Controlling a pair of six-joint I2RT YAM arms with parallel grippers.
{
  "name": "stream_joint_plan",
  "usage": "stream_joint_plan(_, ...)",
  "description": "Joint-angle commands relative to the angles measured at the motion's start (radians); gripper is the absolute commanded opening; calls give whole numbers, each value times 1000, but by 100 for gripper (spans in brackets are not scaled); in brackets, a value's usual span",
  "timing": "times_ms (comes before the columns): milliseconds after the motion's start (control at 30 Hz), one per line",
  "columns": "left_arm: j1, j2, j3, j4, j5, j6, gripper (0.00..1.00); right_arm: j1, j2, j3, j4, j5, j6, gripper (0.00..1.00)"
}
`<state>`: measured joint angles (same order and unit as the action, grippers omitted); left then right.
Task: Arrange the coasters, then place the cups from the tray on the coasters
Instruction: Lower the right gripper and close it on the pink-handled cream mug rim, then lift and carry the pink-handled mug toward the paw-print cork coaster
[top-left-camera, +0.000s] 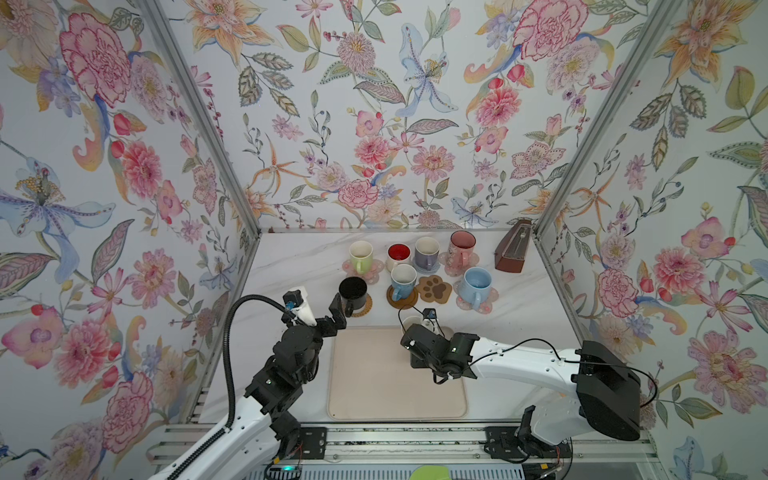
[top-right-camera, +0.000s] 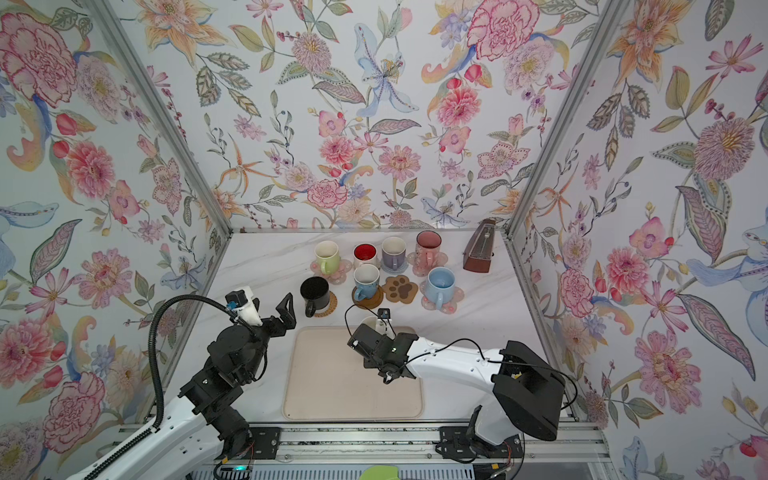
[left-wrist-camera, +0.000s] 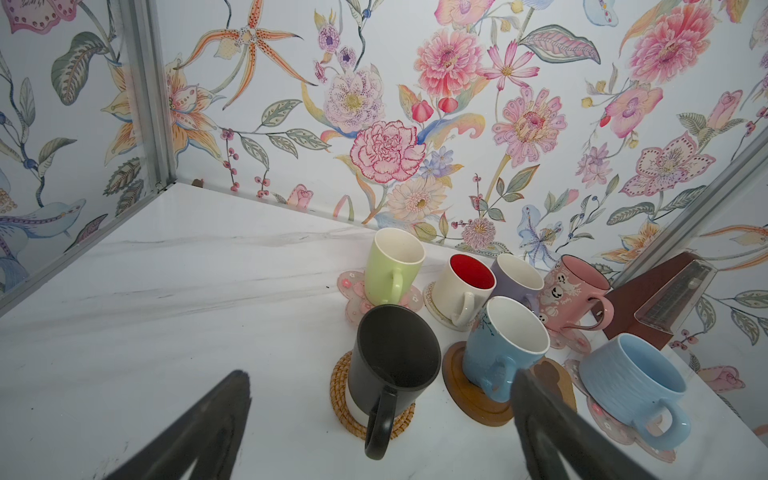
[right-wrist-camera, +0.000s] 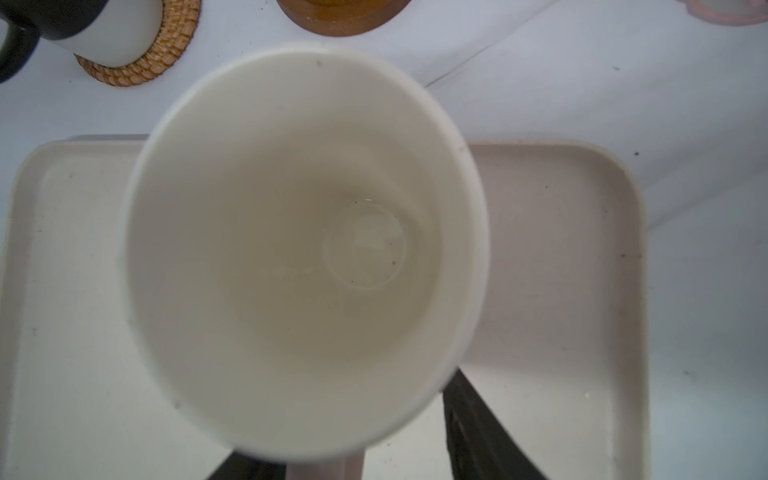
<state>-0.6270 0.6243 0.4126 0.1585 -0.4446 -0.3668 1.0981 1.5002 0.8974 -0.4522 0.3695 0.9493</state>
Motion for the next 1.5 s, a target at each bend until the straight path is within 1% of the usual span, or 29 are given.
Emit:
stream_joint_plan(0,12,-6,-2,1,16,-11,99,2,25,25,1,-10,-27,47)
stream_joint_plan(167,15,-15,-5,-5,17,-11,99,-3,41,25,4,-17,-41,40)
stream_joint_plan(500,18,-29,-10,-18,19,-15,99,-1,60,37,13,-36,-76,20)
stream_joint_plan(833,22,-22,-14,-17,28,-24,99,-24,-11,35,-12,-26,-102,1)
stream_joint_plan(1000,24,-14,-14,-13,37,-27,99,-57,-79,31,-43,-10,-116,0)
stream_joint_plan(1167,27,-3,-16,-16,44,-29,99,-135,-171,14,-74,-4,-150,0)
stream_joint_plan(1267,28,3,-15,-22,62,-29,99,-210,-233,-10,-76,-3,-184,0)
stream_joint_plan(1333,30,6,-13,-27,68,-30,99,-281,-260,-10,-74,-12,-217,0)
stream_joint_plan(1467,31,8,-8,-37,78,-26,99,-392,-251,28,-51,-41,-306,0)
